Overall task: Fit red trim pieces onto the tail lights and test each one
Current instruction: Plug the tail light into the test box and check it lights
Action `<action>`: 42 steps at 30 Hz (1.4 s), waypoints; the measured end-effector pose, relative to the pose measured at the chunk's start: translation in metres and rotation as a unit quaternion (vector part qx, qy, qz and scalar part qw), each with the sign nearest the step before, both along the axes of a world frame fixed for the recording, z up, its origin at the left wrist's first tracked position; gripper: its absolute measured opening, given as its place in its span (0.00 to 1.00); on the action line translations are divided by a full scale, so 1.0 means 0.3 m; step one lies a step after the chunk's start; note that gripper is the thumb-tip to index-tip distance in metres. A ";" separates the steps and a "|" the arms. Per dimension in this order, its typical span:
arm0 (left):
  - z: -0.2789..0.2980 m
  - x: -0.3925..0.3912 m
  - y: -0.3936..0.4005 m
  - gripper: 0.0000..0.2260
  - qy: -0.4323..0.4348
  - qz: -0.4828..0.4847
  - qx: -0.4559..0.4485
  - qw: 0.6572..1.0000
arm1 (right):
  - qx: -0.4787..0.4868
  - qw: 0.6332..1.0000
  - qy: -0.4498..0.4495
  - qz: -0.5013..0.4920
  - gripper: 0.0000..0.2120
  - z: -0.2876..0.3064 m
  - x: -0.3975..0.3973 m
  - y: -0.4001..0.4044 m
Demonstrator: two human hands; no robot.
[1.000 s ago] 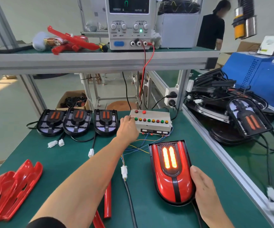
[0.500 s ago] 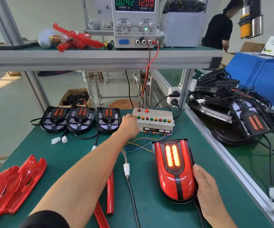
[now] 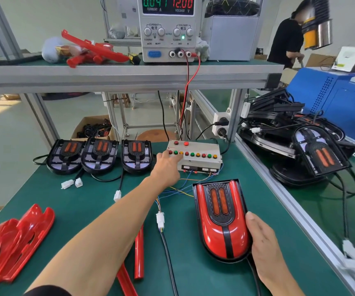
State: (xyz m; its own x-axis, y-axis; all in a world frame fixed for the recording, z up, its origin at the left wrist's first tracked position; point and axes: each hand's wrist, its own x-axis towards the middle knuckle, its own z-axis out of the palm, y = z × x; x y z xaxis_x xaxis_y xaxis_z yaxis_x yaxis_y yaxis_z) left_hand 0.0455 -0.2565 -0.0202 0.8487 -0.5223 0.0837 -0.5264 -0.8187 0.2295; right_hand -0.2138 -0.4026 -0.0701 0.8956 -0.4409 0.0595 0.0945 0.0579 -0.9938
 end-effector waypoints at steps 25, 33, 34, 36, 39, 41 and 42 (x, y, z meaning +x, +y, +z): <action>0.026 0.019 -0.021 0.30 -0.029 0.003 0.091 0.995 | -0.009 0.999 0.004 -0.036 0.19 -0.041 0.010 -0.020; 0.028 0.011 -0.022 0.30 -0.040 -0.003 0.082 0.996 | -0.007 1.000 0.004 -0.027 0.19 -0.028 0.010 -0.015; 0.024 0.002 -0.026 0.31 -0.038 0.000 0.067 0.997 | -0.008 1.000 0.003 -0.020 0.19 -0.022 0.009 -0.012; 0.008 -0.025 -0.038 0.32 -0.024 0.029 0.011 0.999 | -0.003 1.000 0.002 -0.010 0.20 -0.013 0.007 -0.007; -0.029 -0.066 -0.070 0.31 -0.069 0.039 -0.026 0.997 | 0.000 1.000 0.000 -0.012 0.20 -0.008 0.006 -0.005; -0.050 -0.085 -0.099 0.29 -0.105 -0.002 -0.017 0.994 | -0.005 1.000 0.001 -0.013 0.20 -0.006 0.005 -0.005; -0.053 -0.091 -0.113 0.28 -0.111 -0.030 -0.011 0.993 | -0.004 1.000 0.001 -0.013 0.20 -0.006 0.004 -0.005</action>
State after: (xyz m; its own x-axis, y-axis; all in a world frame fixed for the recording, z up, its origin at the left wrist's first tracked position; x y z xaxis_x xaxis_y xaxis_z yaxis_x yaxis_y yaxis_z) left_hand 0.0182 -0.2906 -0.0360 0.7761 -0.5667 0.2767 -0.6129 -0.7810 0.1194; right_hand -0.2126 -0.4041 -0.0717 0.8843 -0.4628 0.0613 0.0938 0.0474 -0.9945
